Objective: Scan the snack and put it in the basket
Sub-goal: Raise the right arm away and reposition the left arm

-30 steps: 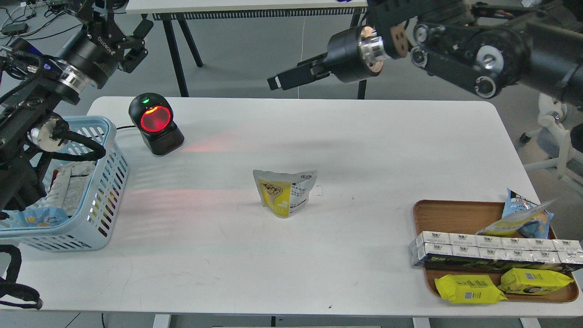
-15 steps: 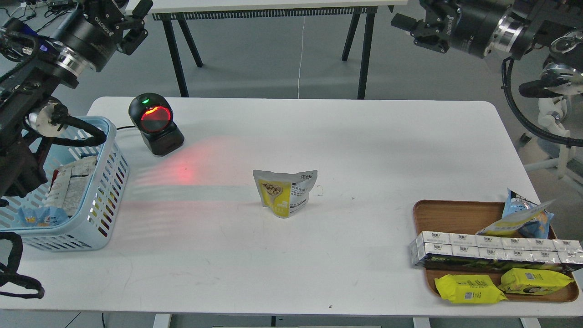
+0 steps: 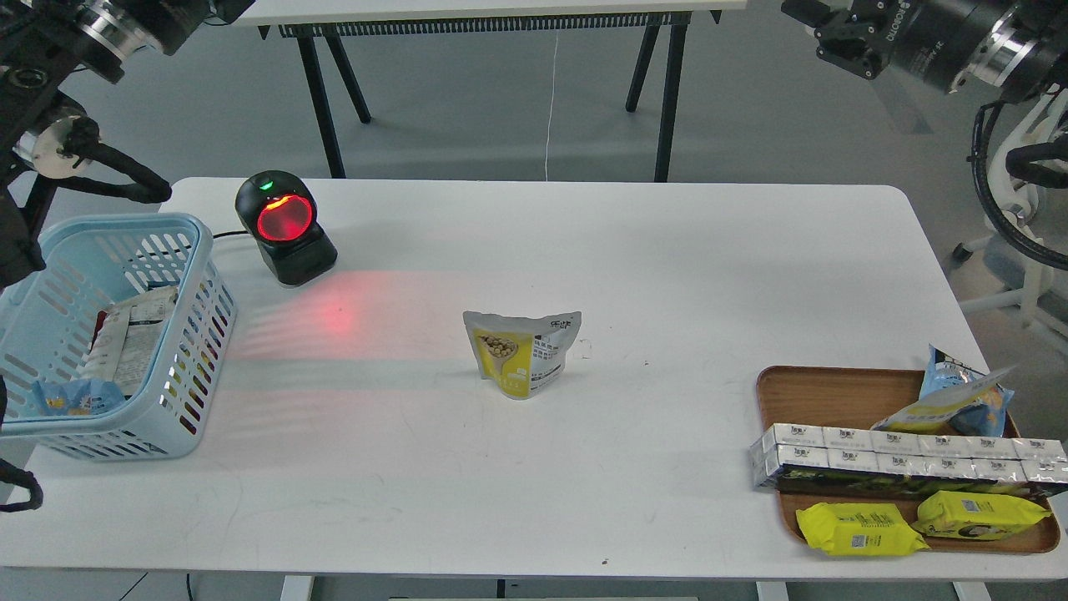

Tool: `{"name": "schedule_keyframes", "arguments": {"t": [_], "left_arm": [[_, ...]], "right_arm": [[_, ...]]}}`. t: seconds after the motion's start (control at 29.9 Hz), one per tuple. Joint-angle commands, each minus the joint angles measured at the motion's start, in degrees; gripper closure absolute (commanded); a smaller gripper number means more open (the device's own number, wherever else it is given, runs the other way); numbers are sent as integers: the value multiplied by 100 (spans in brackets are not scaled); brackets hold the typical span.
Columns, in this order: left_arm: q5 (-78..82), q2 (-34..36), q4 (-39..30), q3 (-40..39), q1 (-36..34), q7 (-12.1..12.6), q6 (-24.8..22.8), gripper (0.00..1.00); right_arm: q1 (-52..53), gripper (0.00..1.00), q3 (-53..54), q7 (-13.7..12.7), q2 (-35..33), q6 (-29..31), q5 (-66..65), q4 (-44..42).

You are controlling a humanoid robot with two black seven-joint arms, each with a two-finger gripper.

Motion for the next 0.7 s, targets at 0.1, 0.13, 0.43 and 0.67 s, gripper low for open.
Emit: {"name": "schedule_keyframes", "arguments": {"t": [0.1,0.13,0.43,0.67], "left_arm": [[162,299,-313,1414,-1524,0,1,0],[206,299,-471,1713,-1717,0,1,0],[2112,237,-2238,3175,-2897,0,1,0],[2262,18,-2810,4122,-2897,0,1,2]], "right_arm": [[-321,1,34,0,-36,-1,1124,25],[-365,1,34,0,-36,-1,1160,34],[-585,1,165,0,-133,-1,1178,16],[-1050,1,201,0,-63,-1,1923,-28]]}}
